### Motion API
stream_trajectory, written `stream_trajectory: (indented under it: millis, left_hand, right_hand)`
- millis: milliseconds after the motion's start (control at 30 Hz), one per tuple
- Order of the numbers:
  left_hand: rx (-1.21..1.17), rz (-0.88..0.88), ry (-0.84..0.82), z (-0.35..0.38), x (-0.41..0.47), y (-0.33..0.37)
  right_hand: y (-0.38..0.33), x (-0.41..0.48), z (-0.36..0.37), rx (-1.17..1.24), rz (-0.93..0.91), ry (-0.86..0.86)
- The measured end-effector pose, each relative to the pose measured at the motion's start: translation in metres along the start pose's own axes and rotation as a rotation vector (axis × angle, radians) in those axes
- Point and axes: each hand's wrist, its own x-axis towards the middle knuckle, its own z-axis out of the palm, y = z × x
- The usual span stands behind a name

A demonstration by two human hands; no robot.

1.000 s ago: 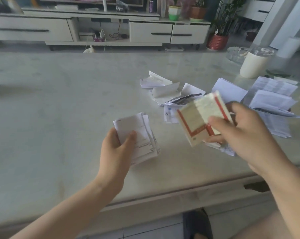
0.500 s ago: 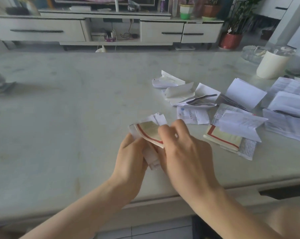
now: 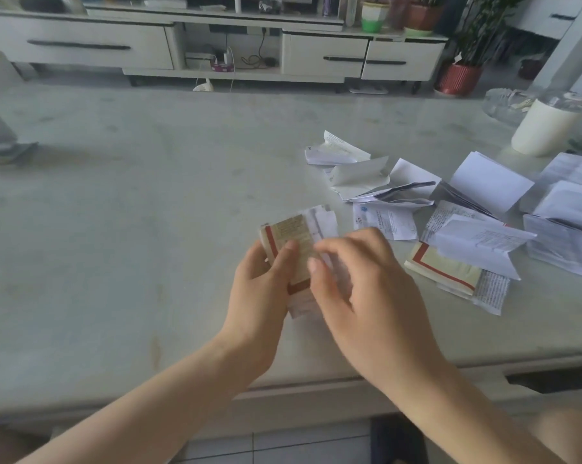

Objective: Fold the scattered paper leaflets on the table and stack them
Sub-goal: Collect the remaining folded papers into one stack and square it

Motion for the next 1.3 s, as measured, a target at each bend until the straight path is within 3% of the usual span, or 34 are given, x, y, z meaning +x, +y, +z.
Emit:
stream_trajectory:
  millis: [233, 400, 500, 733, 833, 967, 1067, 1167, 1233, 1300]
  left_hand:
    - [0.001, -0.041, 0.053, -0.001, 0.001, -0.007]
    - [0.015, -0.051, -0.005, -0.001, 0.000, -0.005]
    - [0.039, -0.077, -0.022, 0.002, -0.002, -0.007]
    - [0.073, -0.086, -0.043, 0.004, -0.007, -0.011]
    - [0.076, -0.094, -0.043, 0.003, -0.006, -0.011]
    - [0.065, -0.099, -0.034, 0.003, -0.005, -0.011]
    - [0.065, -0.095, -0.028, 0.003, -0.005, -0.010]
    - [0.058, -0.092, -0.020, 0.005, -0.006, -0.010]
    - [0.063, -0.082, -0.022, 0.005, -0.007, -0.010]
    - [0.081, -0.063, -0.022, 0.006, -0.008, -0.009]
  right_hand:
    - [0.024, 0.017, -0.005, 0.056, 0.048, -0.081]
    - [0.098, 0.033, -0.059, -0.431, 0.326, -0.057]
    - [0.116, 0.023, -0.072, -0.456, 0.443, -0.132]
    - [0.117, 0.013, -0.062, -0.579, 0.195, -0.238]
    - [0.121, 0.008, -0.052, -0.673, -0.053, -0.083]
    - [0.116, 0.012, -0.043, -0.686, -0.244, 0.188]
    - [0.101, 0.017, -0.048, -0.506, -0.255, 0.368]
    - [0.069, 0.019, -0.054, 0.115, -0.018, 0.427]
    - [0.041, 0.018, -0.045, 0.617, 0.206, 0.309]
    - [0.023, 0.014, -0.026, 0.781, 0.334, 0.139]
